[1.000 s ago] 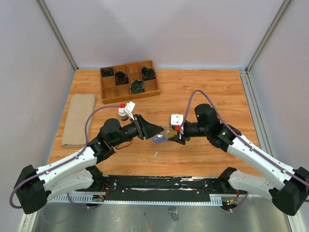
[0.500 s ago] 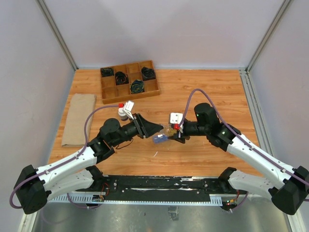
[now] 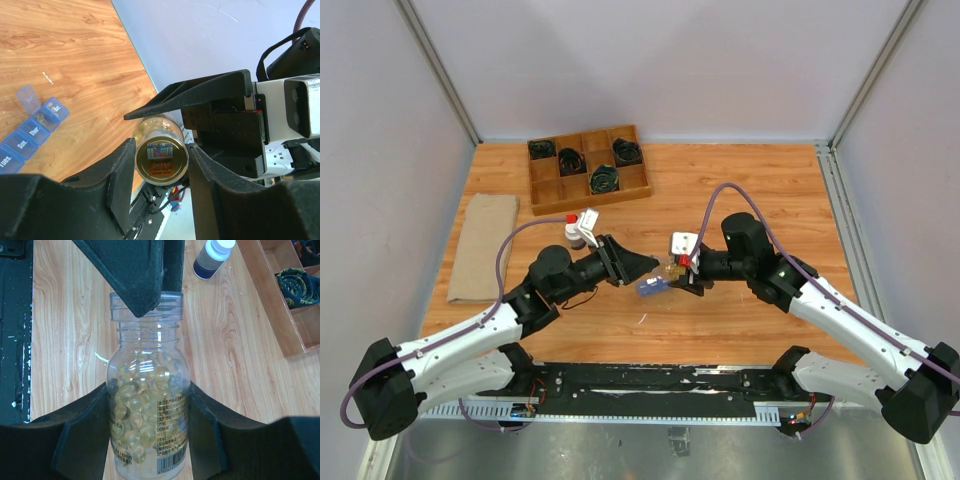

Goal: Sort the pills into containers

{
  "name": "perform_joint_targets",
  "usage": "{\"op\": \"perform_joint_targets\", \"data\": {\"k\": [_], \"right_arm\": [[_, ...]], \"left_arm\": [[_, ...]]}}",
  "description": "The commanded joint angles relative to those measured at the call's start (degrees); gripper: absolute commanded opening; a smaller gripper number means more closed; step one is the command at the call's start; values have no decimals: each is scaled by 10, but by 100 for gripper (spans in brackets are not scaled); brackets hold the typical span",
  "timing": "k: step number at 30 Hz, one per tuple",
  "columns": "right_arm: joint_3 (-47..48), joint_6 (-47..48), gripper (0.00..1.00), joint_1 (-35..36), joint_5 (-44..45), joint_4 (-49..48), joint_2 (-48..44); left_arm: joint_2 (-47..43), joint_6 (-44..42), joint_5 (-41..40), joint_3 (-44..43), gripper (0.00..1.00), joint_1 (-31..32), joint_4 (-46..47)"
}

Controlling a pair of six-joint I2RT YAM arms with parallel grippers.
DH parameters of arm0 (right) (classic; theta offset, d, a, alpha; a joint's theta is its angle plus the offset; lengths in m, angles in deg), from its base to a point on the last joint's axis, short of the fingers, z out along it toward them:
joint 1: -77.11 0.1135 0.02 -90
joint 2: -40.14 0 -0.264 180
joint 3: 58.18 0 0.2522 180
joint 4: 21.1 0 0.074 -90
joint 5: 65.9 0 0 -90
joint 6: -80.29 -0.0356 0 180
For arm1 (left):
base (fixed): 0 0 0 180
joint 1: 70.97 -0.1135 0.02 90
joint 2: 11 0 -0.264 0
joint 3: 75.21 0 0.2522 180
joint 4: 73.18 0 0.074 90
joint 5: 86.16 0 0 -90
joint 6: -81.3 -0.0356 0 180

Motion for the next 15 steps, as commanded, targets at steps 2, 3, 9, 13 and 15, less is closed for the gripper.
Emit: {"op": "perform_joint_targets", "data": {"k": [2, 3, 9, 13, 15], "right_arm": [[20, -8, 8, -2, -1, -15, -3], [20, -8, 8, -2, -1, -16, -4], [19, -3, 8, -2, -2, -15, -9], [19, -1, 8, -1, -7, -15, -9], [18, -1, 7, -1, -12, -14, -8]], "left_arm": [[9, -8, 7, -3, 30, 9, 18], [9, -8, 7, -3, 30, 9, 18], [5, -19, 6, -14, 31, 9, -19], [-2, -27, -3, -22, 31, 8, -45], [2, -27, 0, -23, 31, 8, -40]]}}
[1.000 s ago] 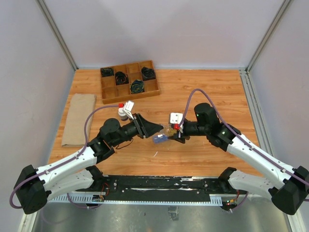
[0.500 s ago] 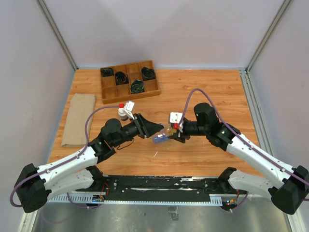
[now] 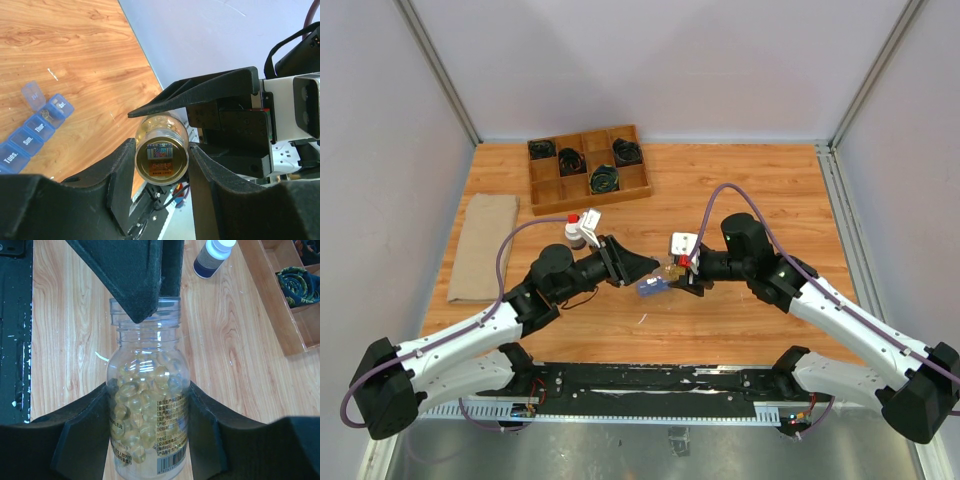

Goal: Sort the pills into containers

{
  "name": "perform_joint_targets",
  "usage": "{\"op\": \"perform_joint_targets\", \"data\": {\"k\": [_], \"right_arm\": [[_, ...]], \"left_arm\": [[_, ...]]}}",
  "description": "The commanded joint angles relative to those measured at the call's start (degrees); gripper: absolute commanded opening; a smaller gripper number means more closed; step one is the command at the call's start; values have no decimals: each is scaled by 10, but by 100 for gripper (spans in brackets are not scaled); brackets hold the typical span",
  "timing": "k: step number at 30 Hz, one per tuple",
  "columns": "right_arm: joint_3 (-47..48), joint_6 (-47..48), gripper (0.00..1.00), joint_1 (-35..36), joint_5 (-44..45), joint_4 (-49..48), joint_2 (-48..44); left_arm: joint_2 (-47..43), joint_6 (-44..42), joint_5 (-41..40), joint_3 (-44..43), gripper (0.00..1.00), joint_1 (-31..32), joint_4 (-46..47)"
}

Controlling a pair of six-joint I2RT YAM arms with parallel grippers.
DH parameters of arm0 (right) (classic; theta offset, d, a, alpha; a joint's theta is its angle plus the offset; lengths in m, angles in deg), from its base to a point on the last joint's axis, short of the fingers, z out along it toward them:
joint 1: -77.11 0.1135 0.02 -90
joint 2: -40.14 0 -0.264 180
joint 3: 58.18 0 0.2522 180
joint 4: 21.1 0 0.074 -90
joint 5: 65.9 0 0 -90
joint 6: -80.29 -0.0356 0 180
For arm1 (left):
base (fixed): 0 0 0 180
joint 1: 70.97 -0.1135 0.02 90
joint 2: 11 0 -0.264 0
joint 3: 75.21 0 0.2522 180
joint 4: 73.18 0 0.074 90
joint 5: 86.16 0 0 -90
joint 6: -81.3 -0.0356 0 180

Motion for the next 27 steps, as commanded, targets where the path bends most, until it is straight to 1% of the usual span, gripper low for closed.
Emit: {"op": "perform_joint_targets", "data": {"k": [1, 6, 11, 18, 27], "right_arm": [[18, -1, 8, -1, -18, -17, -6], [17, -1, 7, 0, -24, -16, -2], [17, -1, 7, 3, -20, -16, 4], [20, -16, 7, 3, -26, -18, 0], [18, -96, 7, -30, -116, -44, 1]], "left_arm": [[1, -13, 4, -14, 31, 6, -14], [21, 1, 22, -12, 31, 6, 17], [13, 20, 24, -1, 31, 6, 45], [22, 17, 29, 5, 31, 6, 40], [20, 13, 46, 19, 30, 7, 70]]}}
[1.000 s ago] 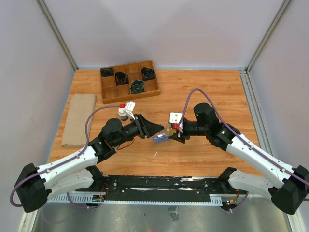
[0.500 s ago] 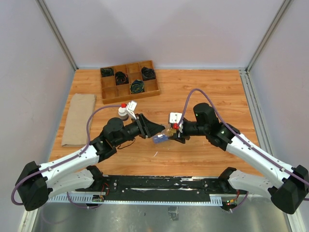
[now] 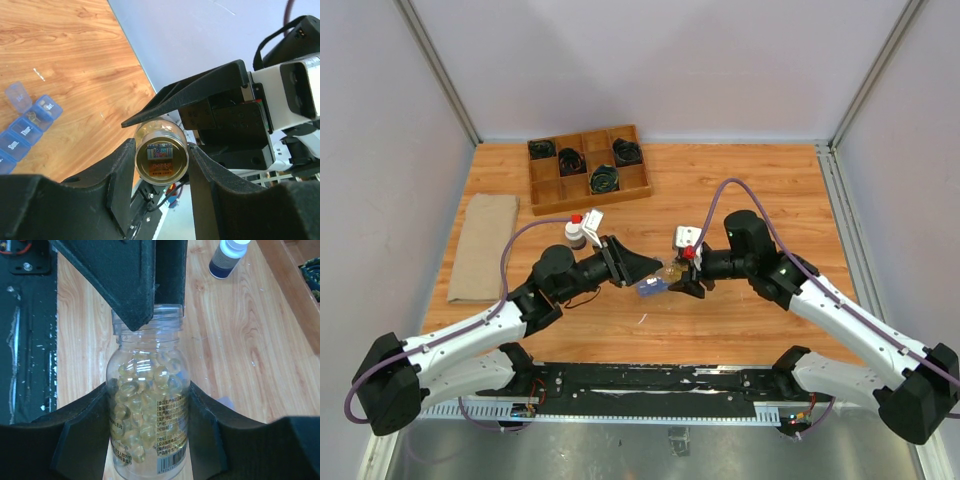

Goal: Sort the pills into containers

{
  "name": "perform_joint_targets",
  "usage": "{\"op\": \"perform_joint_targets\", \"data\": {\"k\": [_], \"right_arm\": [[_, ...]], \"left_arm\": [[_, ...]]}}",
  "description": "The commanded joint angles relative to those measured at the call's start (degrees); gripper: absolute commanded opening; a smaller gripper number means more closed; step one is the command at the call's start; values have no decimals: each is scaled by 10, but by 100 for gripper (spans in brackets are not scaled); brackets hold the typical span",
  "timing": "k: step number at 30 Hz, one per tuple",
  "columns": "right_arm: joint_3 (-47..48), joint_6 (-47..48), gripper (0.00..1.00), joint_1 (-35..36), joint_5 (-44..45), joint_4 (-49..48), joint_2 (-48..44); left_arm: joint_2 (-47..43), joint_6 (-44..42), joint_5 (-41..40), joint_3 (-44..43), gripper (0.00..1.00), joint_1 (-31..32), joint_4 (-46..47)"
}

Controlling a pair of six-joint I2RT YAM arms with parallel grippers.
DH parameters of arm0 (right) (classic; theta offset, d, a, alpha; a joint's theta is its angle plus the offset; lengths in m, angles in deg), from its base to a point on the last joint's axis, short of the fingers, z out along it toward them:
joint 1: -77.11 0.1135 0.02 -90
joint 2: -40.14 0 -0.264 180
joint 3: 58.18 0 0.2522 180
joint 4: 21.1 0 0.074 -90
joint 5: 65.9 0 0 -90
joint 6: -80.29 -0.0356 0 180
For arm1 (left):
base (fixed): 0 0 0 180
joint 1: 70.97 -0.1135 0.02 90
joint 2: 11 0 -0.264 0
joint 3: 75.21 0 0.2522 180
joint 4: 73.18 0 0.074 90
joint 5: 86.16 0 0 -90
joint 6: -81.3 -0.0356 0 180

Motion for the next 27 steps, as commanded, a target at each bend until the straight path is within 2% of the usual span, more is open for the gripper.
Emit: {"op": "perform_joint_targets", "data": {"k": [1, 8, 14, 21, 27], "right_arm": [[15, -57, 7, -19, -87, -51, -5], [6, -79, 7, -31, -164, -74, -17], [6, -78, 7, -39, -181, -70, -19], [7, -80, 7, -39, -162, -70, -14], [2, -58, 6, -38, -104, -69, -28]], "left_arm": [[2, -5, 35, 9, 30, 7, 33], [25, -34, 88, -8, 29, 7, 38], [25, -125, 79, -64, 28, 6, -100], [48, -185, 74, -108, 27, 6, -181], [40, -169, 15, -131, 27, 6, -230]]}}
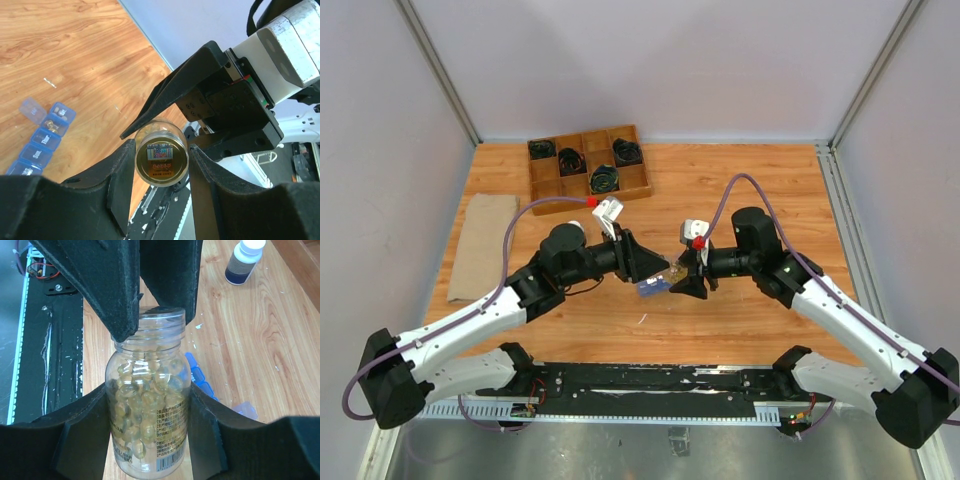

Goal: Sort the pills into containers

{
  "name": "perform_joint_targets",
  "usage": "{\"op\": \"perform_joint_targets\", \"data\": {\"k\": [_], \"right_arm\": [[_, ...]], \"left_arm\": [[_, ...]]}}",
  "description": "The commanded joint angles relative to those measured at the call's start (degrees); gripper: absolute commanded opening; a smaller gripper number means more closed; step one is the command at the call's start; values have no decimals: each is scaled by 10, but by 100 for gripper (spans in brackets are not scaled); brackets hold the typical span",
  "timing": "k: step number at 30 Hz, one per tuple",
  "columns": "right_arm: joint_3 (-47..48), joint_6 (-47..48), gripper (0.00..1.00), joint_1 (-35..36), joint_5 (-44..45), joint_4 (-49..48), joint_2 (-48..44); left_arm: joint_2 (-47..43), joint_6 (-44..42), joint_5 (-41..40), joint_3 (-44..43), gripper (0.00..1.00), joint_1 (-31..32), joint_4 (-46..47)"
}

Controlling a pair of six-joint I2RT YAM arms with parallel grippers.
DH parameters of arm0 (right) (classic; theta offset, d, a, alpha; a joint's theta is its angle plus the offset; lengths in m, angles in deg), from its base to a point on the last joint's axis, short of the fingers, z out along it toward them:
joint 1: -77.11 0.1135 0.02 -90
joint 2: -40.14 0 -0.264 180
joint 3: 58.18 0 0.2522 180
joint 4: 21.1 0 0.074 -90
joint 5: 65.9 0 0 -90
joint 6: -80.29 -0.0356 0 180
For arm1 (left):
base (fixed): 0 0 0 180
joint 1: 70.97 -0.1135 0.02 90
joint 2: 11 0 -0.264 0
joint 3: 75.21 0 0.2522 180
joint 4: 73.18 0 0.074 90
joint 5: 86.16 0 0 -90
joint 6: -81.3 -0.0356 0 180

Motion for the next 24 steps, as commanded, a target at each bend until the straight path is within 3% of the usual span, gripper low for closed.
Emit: {"op": "perform_joint_targets", "data": {"k": [1, 8, 16, 24], "right_arm": [[5, 15, 6, 2, -4, -59, -25], [2, 35, 6, 12, 12, -58, -30], [-9, 45, 5, 19, 29, -73, -44], [-10, 83, 5, 37, 85, -65, -49]], "left_arm": [[6, -17, -54, -12, 27, 7, -91], [2, 14, -66, -13, 27, 7, -88], [4, 82, -23, 31, 27, 7, 20], [-4, 120, -54, 41, 27, 7, 26]]}}
